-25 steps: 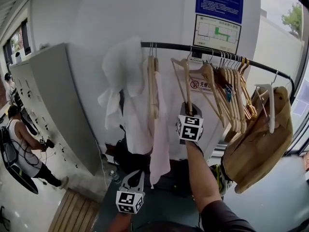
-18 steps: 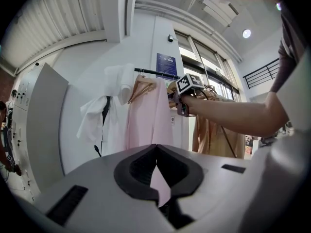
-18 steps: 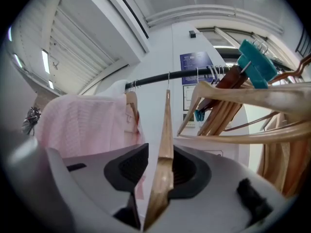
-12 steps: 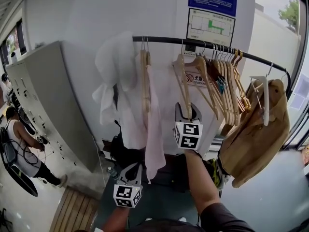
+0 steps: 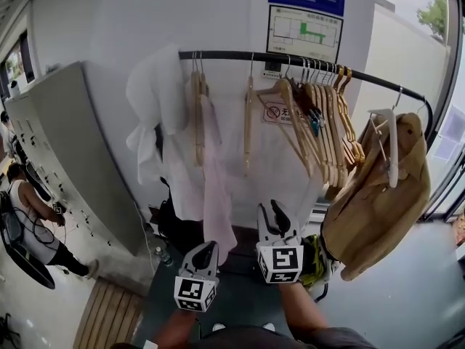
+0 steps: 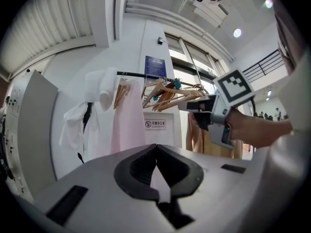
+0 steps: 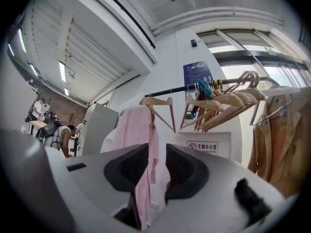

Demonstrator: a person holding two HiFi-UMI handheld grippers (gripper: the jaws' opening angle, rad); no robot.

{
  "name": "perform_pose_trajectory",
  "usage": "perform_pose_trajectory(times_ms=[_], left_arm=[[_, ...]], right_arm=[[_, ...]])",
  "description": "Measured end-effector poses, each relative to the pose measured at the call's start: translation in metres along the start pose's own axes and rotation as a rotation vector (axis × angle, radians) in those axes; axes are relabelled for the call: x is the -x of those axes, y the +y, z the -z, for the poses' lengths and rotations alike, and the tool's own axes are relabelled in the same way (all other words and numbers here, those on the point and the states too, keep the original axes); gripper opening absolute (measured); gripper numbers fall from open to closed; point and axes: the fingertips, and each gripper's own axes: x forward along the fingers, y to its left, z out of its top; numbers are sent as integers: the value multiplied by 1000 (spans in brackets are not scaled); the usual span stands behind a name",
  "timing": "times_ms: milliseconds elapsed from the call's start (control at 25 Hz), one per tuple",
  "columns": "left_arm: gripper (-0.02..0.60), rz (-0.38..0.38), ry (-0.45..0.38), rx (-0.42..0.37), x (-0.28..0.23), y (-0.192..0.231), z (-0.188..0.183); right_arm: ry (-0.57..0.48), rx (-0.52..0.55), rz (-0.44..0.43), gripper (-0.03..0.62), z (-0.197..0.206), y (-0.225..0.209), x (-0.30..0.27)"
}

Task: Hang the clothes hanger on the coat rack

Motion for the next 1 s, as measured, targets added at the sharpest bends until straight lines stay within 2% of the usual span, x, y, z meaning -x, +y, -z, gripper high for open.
perform_pose_trajectory(times_ms=[240, 400, 600, 1000], left_arm=[[9, -8, -10, 9, -9, -11, -9], [9, -19, -18, 18, -9, -16, -14], [9, -15, -32, 22, -16, -26, -20], [9, -23, -31, 24, -19, -35, -20]], right_arm=[[16, 16, -7, 19, 20, -5, 38], [19, 31, -54, 15, 27, 3, 47], [35, 6, -72, 15, 40, 4, 59], [49, -26, -49, 15, 52, -5, 72]])
